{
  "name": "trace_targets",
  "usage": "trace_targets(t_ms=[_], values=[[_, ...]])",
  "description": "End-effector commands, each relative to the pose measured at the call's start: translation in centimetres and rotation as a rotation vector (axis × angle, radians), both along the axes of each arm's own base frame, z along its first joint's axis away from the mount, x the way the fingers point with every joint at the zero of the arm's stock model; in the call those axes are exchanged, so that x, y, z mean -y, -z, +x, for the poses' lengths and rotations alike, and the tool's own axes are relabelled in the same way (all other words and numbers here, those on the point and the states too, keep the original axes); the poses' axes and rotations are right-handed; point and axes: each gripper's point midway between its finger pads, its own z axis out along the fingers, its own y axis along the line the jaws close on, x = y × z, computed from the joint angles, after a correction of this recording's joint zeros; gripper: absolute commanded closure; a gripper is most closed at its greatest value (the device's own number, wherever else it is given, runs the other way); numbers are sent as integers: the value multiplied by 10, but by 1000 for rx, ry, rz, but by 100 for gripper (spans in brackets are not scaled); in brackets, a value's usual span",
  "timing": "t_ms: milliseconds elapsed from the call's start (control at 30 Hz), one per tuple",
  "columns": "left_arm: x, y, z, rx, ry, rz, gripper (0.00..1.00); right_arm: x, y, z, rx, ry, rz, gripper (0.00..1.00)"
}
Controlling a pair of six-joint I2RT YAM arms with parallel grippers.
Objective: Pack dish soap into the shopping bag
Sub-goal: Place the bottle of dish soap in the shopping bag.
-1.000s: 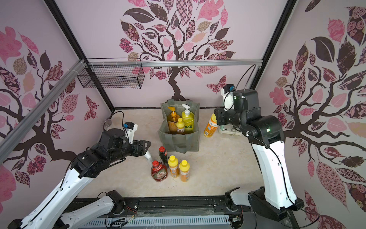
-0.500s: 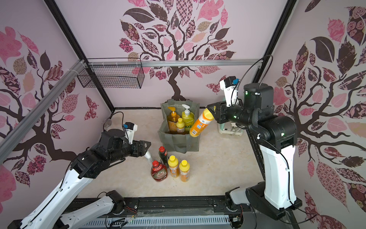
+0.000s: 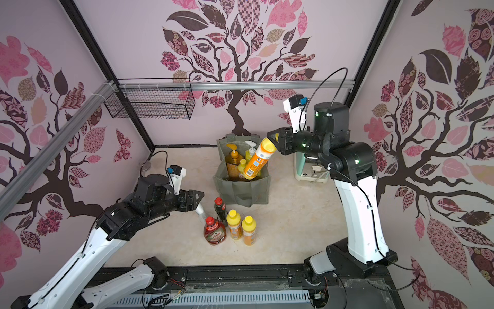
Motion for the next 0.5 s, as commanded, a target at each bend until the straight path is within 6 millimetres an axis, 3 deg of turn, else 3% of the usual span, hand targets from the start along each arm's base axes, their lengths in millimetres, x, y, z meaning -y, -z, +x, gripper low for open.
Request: trace_targets(t_ms=[0, 300, 467], values=[[0, 2, 0, 7, 3, 3, 26, 4, -31, 22, 162, 76, 1, 100], [-2, 14, -2, -11, -5, 10, 27, -5, 1, 63, 160, 170, -135, 100], [-2, 13, -3, -7, -3, 1, 26, -29, 18, 73, 208, 160, -180, 100]])
